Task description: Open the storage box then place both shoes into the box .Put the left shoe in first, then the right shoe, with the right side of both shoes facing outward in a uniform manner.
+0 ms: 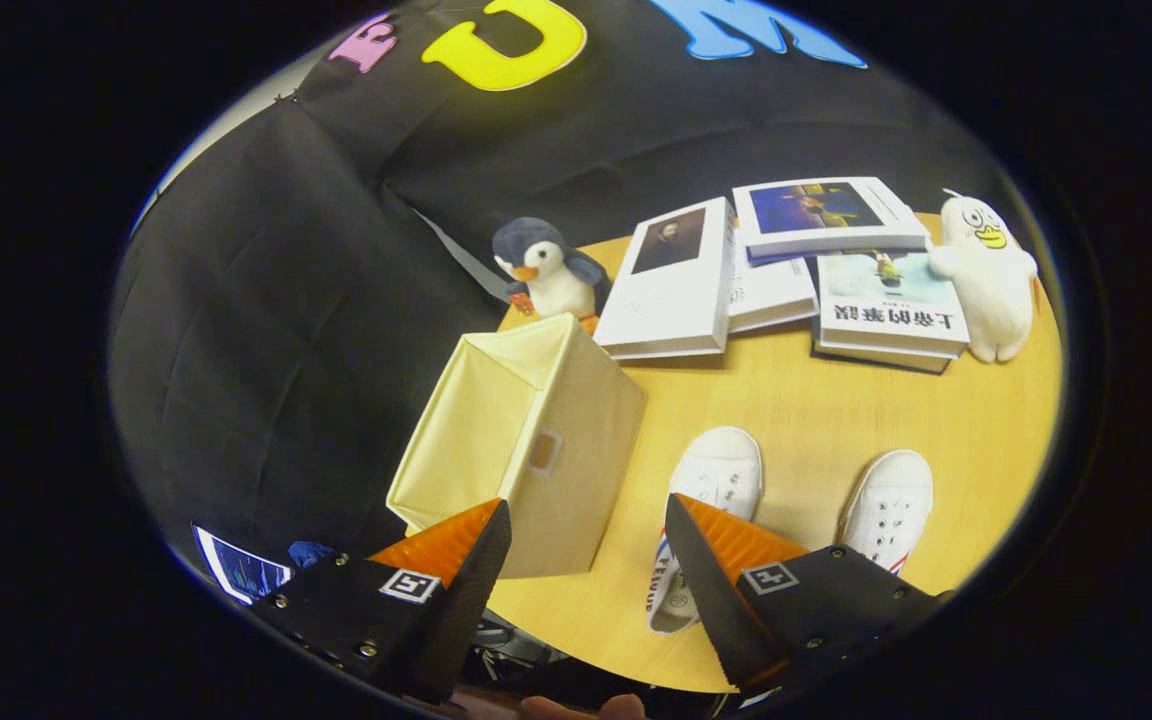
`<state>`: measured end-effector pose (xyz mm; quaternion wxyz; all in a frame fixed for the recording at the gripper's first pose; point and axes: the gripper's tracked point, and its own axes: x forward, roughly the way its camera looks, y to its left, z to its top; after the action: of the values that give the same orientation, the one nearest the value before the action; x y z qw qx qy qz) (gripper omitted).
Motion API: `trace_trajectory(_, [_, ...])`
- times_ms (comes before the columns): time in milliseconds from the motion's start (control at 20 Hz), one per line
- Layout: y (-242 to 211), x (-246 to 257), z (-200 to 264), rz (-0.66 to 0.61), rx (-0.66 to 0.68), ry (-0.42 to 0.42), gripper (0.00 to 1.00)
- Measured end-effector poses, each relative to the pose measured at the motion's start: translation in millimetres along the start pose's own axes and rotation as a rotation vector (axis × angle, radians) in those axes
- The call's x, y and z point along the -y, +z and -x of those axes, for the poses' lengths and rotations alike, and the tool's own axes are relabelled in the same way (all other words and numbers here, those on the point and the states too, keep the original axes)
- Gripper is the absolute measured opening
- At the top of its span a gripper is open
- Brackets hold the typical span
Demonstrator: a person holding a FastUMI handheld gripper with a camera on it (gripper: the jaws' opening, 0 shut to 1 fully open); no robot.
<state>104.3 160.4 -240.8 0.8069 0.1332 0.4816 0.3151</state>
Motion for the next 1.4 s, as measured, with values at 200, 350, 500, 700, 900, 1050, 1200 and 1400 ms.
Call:
trace_trajectory(200, [-21.0, 27.8, -3.7, -0.015, -0.047, -0.057, 0.94])
trace_trajectory(350, [-40.6, 53.9, -11.6, -0.011, -0.101, -0.111, 0.94])
trace_trajectory(500, [-62.0, 82.1, -22.7, -0.009, -0.163, -0.195, 0.89])
trace_trajectory(700, [-82.0, 97.6, -37.9, 0.013, -0.235, -0.250, 0.89])
trace_trajectory(900, [-93.1, 113.5, -54.4, 0.073, -0.295, -0.322, 0.85])
trace_trajectory(1050, [-100.6, 125.6, -68.7, 0.143, -0.348, -0.374, 0.83])
trace_trajectory(1200, [-103.8, 111.2, -80.9, 0.137, -0.376, -0.322, 0.39])
trace_trajectory(1400, [-104.8, 107.2, -77.4, 0.102, -0.379, -0.317, 0.02])
